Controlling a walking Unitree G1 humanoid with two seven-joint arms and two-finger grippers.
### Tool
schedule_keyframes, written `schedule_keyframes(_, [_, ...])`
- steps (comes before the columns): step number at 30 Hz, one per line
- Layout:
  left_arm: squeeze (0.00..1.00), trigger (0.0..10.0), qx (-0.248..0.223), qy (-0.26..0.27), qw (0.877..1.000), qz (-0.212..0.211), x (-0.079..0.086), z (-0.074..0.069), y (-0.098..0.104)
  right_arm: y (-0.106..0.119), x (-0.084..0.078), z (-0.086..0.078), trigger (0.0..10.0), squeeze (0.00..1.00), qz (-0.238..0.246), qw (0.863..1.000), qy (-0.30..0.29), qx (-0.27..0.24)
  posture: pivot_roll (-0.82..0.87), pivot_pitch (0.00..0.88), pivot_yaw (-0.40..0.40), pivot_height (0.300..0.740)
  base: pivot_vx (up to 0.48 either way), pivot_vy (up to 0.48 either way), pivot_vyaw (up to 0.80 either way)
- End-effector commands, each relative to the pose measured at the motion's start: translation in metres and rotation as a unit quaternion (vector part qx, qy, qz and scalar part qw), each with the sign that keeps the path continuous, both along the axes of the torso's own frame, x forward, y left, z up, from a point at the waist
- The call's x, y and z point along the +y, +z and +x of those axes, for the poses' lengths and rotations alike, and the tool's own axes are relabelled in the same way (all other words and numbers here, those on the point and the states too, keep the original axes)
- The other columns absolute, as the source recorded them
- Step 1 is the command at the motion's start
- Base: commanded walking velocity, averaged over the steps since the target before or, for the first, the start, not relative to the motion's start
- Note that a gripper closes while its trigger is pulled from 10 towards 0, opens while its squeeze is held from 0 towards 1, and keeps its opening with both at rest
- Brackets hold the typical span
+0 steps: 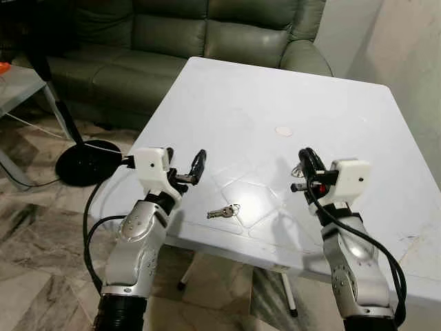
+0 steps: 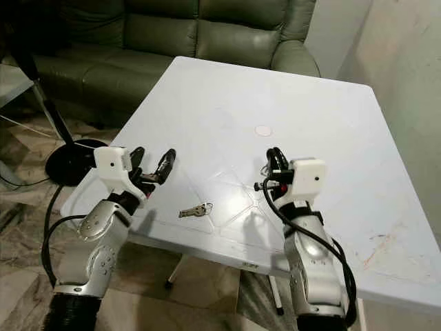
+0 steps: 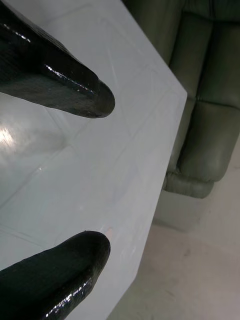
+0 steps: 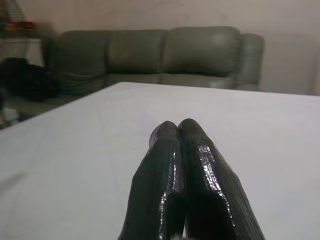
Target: Hang keys on a hook
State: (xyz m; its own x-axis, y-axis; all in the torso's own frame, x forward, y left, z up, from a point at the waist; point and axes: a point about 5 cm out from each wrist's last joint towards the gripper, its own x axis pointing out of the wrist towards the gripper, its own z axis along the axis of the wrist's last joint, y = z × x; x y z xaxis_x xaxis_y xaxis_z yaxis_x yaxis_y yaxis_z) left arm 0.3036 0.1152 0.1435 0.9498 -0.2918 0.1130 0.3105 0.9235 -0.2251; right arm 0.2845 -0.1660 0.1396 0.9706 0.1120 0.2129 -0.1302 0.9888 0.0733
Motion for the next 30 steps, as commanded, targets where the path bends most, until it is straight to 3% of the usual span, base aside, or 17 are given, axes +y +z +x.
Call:
schedule_keyframes(1, [0.00,10.0,0.019,0.012,1.000,-0.005,0.004,-0.002,-0.009,-0.002,-0.007,-0.004,10.0,0.00,-0.006,1.000,-0.023,-0.001,-0.01,0.000,-0.032,0.740,0.000,0.000,0.00])
schedule_keyframes(8, [0.00,10.0,0.032,0.052,0.998,-0.021,0.019,0.006,-0.017,-0.020,-0.011,-0.012,10.0,0.00,-0.003,0.998,-0.050,0.034,-0.02,0.000,-0.022,0.740,0.000,0.000,0.00])
schedule_keyframes(17, [0.00,10.0,0.035,0.062,0.997,-0.020,0.025,0.015,-0.016,-0.021,-0.009,-0.009,10.0,0.00,-0.006,0.998,-0.054,0.042,-0.02,0.000,-0.012,0.740,0.000,0.000,0.00])
schedule_keyframes(30, [0.00,10.0,0.033,0.062,0.997,-0.023,0.024,0.017,-0.017,-0.022,-0.007,-0.007,10.0,0.00,-0.005,0.997,-0.053,0.047,-0.02,0.000,-0.013,0.740,0.000,0.000,-0.70])
